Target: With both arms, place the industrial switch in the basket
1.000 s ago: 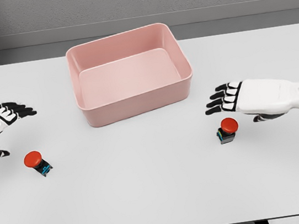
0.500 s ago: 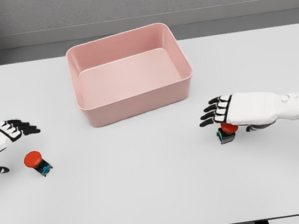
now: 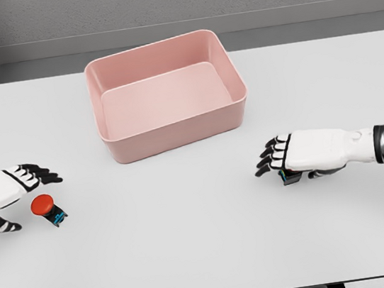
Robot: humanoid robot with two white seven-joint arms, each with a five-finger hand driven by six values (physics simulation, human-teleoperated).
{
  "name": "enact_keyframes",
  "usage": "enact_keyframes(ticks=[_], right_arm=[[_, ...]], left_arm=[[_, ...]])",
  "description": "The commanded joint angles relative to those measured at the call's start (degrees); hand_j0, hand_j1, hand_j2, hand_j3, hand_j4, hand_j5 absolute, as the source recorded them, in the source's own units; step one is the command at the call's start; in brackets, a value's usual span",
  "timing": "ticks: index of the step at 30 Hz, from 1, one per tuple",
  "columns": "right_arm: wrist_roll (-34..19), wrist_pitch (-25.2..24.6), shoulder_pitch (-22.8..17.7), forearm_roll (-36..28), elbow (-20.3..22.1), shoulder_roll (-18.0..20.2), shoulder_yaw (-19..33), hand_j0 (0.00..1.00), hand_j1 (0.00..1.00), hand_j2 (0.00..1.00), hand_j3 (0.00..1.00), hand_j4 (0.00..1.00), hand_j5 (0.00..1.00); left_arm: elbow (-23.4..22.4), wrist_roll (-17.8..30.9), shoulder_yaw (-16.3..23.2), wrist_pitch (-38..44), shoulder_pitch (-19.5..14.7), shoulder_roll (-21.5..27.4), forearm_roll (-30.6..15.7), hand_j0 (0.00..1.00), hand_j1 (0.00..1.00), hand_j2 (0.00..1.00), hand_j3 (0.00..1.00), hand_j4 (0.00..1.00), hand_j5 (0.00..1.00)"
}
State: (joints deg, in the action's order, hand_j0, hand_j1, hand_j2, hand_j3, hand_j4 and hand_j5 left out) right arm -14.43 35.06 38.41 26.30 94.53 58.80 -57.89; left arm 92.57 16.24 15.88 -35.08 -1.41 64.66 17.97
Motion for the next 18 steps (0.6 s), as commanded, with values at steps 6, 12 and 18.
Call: enact_keyframes(ticks=[6, 12, 18], right_arm=[[-1.0, -0.1, -0.1, -0.6, 0.1, 0.0, 0.1, 0.79, 0.79, 0.79, 0.79, 0.79, 0.79], [-1.0, -0.1, -0.1, -0.5, 0.1, 0.0, 0.1, 0.71, 0.71, 0.71, 0.71, 0.71, 0.71], [-1.1, -0.1, -0.1, -0.5, 0.8, 0.2, 0.1, 0.64, 0.64, 0.64, 0.64, 0.64, 0.64]], left_arm=[[2.4, 0.5, 0.0, 0.1, 0.0, -0.1, -0.4, 0.82, 0.82, 0.82, 0.82, 0.82, 0.82], [2.5, 0.8, 0.1, 0.1, 0.1, -0.6, -0.4, 0.83, 0.83, 0.83, 0.83, 0.83, 0.83], [3.0, 0.8, 0.6, 0.1, 0.2, -0.6, -0.3, 0.83, 0.83, 0.83, 0.83, 0.83, 0.83]])
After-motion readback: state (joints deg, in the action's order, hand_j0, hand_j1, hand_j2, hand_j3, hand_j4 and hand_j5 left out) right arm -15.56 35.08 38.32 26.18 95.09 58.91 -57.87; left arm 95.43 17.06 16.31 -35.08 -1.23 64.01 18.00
